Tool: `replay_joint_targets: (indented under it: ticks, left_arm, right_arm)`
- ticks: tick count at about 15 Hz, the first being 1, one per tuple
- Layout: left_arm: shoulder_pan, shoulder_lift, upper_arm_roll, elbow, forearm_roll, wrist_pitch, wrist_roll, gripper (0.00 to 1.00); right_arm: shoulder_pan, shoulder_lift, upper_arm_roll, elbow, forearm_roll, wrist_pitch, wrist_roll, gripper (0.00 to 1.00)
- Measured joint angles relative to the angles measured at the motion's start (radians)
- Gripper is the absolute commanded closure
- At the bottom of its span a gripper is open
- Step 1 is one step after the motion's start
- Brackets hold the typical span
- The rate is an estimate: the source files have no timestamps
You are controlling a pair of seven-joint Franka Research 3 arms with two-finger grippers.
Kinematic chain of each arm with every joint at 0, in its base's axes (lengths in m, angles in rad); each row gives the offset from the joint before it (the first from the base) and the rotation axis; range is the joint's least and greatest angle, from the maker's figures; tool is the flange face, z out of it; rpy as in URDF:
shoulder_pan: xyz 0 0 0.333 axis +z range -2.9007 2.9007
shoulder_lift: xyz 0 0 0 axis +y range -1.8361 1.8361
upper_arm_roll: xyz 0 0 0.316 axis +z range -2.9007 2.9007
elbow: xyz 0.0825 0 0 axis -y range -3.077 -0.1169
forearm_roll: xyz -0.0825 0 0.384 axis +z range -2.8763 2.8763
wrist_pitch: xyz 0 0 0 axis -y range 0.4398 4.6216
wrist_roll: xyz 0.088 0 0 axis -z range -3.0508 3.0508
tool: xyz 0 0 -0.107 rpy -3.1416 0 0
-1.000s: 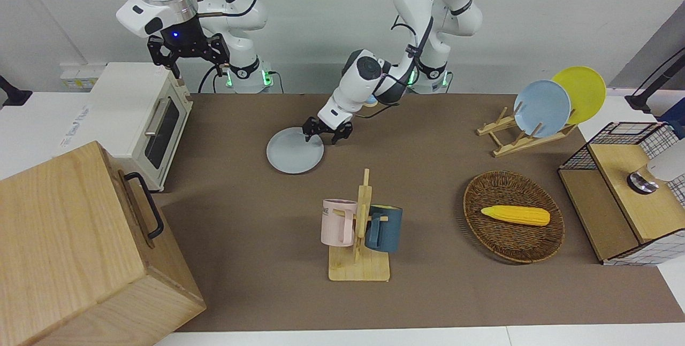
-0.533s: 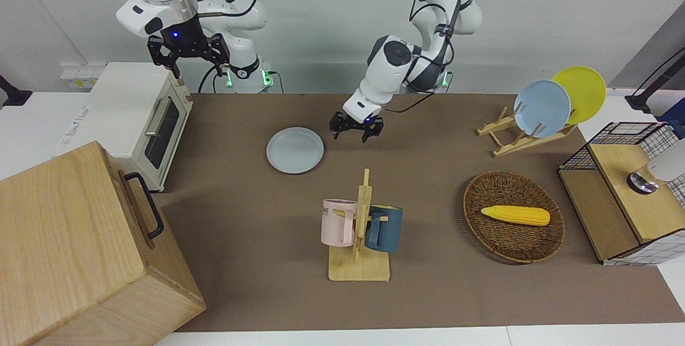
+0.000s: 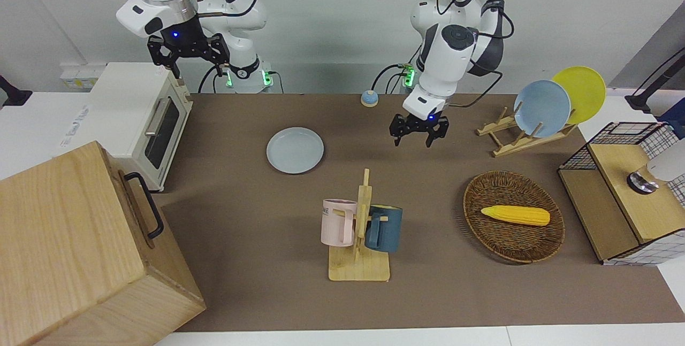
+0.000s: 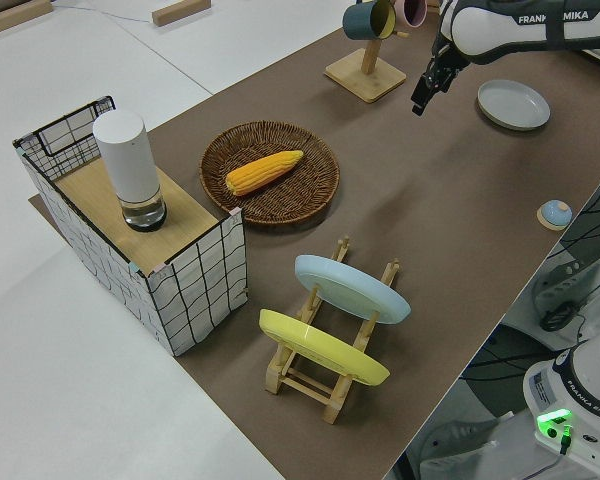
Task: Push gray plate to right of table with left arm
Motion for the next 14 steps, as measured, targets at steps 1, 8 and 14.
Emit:
replay_joint_targets:
  ticks: [1, 8, 14]
  left_arm:
    - [0.013, -0.001, 0.0, 0.02, 0.022, -0.025, 0.001, 0.0]
    - [0.105, -0.007, 0.001, 0.249, 0.063, -0.285, 0.084, 0.0]
    - [0.153, -0.01, 0.021, 0.439, 0.063, -0.553, 0.156, 0.0]
  right_arm:
    - [0.0, 0.0, 0.0, 0.0, 0.0, 0.0, 0.0, 0.005]
    - [0.0, 0.0, 0.0, 0.0, 0.0, 0.0, 0.0, 0.005]
    - [0.0, 0.0, 0.0, 0.0, 0.0, 0.0, 0.0, 0.005]
